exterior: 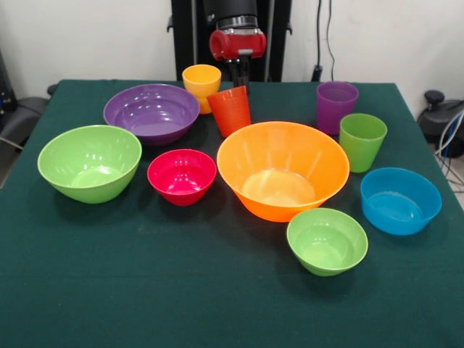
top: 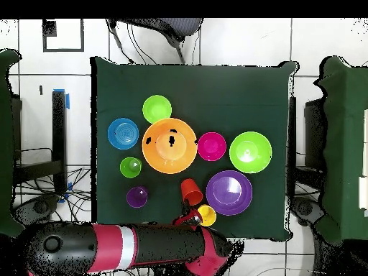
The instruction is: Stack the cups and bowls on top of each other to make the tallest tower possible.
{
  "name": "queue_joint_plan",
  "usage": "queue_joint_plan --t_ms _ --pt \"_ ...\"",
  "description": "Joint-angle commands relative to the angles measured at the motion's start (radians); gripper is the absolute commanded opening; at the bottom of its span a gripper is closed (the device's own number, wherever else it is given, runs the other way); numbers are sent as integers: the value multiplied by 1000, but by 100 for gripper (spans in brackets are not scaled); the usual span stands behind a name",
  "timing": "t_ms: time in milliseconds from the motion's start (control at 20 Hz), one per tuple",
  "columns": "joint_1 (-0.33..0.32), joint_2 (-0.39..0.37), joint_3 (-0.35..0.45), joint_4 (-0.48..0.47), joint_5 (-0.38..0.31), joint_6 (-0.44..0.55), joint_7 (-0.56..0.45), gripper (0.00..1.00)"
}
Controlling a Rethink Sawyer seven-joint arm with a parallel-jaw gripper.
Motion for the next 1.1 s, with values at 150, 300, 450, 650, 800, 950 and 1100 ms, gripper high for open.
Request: queue_joint_plan --t_ms 150,300,450,650,800,950,1100 --pt "13 -13 92 -100 9 88 -58 0" --pt "12 -30 83 -105 -20 103 -37 0" --pt "15 -37 83 -110 -28 122 -26 0" --pt "11 -31 84 -108 -24 115 -39 0" --pt "5 -38 77 -111 -49 116 -37 0" --pt "4 -49 69 -120 -94 124 -24 0" --pt "22 -61 62 -144 -174 172 13 0"
